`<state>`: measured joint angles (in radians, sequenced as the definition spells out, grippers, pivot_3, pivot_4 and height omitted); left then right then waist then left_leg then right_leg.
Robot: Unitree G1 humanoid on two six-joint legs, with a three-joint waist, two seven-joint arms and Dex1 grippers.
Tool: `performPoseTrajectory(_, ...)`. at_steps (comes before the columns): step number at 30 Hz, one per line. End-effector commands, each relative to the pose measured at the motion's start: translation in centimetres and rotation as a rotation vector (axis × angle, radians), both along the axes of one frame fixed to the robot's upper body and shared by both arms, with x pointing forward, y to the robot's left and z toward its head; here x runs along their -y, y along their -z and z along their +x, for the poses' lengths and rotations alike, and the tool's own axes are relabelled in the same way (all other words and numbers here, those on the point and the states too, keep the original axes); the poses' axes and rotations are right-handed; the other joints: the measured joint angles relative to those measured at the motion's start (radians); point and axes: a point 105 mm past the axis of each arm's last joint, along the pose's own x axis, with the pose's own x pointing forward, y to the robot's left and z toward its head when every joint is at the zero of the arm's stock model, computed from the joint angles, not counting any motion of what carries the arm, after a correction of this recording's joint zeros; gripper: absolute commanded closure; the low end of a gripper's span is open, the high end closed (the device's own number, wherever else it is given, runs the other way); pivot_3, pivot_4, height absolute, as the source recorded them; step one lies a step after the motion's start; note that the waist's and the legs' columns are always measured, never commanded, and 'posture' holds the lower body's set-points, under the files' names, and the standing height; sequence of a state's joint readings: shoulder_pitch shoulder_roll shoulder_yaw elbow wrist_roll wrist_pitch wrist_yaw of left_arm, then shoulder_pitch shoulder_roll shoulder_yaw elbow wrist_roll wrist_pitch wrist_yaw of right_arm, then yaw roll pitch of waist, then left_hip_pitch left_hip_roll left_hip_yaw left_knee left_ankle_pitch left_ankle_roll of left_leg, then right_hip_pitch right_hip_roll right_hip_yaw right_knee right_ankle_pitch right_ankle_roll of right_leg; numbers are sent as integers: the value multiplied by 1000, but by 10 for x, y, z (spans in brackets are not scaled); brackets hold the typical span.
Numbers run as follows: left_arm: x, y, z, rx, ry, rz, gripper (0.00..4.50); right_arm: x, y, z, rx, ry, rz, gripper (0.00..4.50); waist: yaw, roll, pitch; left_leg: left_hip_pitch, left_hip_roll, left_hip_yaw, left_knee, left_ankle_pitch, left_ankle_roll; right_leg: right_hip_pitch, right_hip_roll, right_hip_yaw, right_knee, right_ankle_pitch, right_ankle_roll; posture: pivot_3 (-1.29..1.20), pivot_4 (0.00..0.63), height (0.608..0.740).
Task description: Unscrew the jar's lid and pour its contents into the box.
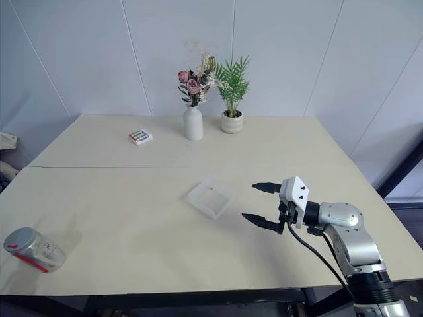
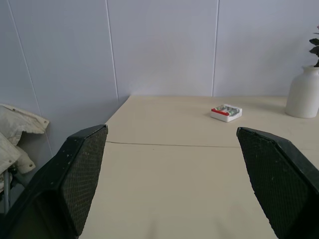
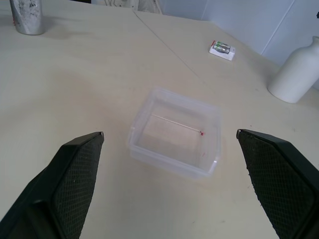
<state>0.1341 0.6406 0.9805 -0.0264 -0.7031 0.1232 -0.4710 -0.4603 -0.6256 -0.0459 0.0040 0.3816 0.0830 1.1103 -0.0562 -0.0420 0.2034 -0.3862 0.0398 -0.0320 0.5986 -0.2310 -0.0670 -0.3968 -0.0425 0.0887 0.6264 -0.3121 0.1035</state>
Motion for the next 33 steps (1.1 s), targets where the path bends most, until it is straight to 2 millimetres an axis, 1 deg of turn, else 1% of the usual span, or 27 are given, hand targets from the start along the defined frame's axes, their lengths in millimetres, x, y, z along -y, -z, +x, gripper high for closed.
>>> performPoseTrajectory(1,1,-14,-6,23,-13,43,86,-3,-12,-4,50,-21,17,0,0,0,0,0,0,0,0,0,0,0,0,0,0,0,0,0,150,740)
performPoseTrajectory(4,3,-11,-8,6,-15,50,86,-7,-9,-4,40,-44,22,0,-1,0,0,0,0,0,0,0,0,0,0,0,0,0,0,0,150,740)
performPoseTrajectory(7,7,-10,-16,-6,-12,57,86,-13,-9,-6,30,-75,30,0,-1,0,0,0,0,0,0,0,0,0,0,0,0,0,0,0,150,740)
performPoseTrajectory(11,17,-14,-46,35,-15,77,86,-33,-16,-6,34,-175,60,0,-15,0,0,1,4,4,1,-2,-1,0,2,2,0,0,0,0,150,740)
performPoseTrajectory(13,26,-9,-62,22,-12,74,86,-44,-21,-8,50,-236,69,0,-17,0,0,1,6,3,1,-3,-2,0,4,2,0,0,0,0,150,740)
performPoseTrajectory(14,28,-8,-66,16,-11,73,86,-46,-22,-8,54,-251,71,0,-18,0,0,1,7,3,1,-4,-3,0,4,2,1,0,0,0,150,740)
performPoseTrajectory(16,39,-1,-82,-10,3,56,86,-56,-29,-10,83,-317,81,0,-20,0,0,1,7,3,2,-5,-3,0,5,2,1,0,0,0,150,740)
performPoseTrajectory(18,54,12,-98,-66,27,29,86,-66,-36,-14,123,-395,89,0,-24,0,0,1,7,4,3,-6,-3,0,5,3,0,-1,-2,0,150,740)
performPoseTrajectory(20,65,29,-106,-128,38,-5,86,-75,-40,-20,154,-457,99,0,-28,0,0,1,8,6,4,-7,-2,0,6,4,-1,-3,-6,0,150,740)
performPoseTrajectory(21,68,36,-107,-150,37,-18,86,-78,-43,-24,171,-489,101,0,-28,0,0,1,8,7,5,-7,-2,0,6,6,-1,-3,-7,0,150,740)
performPoseTrajectory(24,71,45,-108,-169,36,-39,86,-83,-45,-31,190,-538,97,0,-20,0,0,0,8,8,10,-8,-1,-1,9,8,-1,-4,-7,0,150,740)
performPoseTrajectory(26,69,60,-104,-185,9,-58,86,-83,-45,-36,195,-568,65,0,-20,0,0,0,9,8,14,-9,-2,0,10,9,-2,-4,-8,0,150,740)
performPoseTrajectory(27,68,69,-100,-202,-10,-56,86,-82,-46,-37,195,-573,57,0,-23,0,0,0,9,10,14,-9,-2,0,10,11,-3,-4,-8,0,150,740)
performPoseTrajectory(29,70,79,-90,-201,-5,-84,86,-79,-47,-36,180,-563,42,0,-27,0,0,0,8,15,15,-9,1,0,10,16,-7,0,-9,0,150,740)
performPoseTrajectory(33,74,84,-74,-184,10,-97,86,-78,-47,-35,169,-541,39,0,-32,-5,-2,0,9,18,15,-10,3,0,10,19,-8,0,-9,0,150,740)
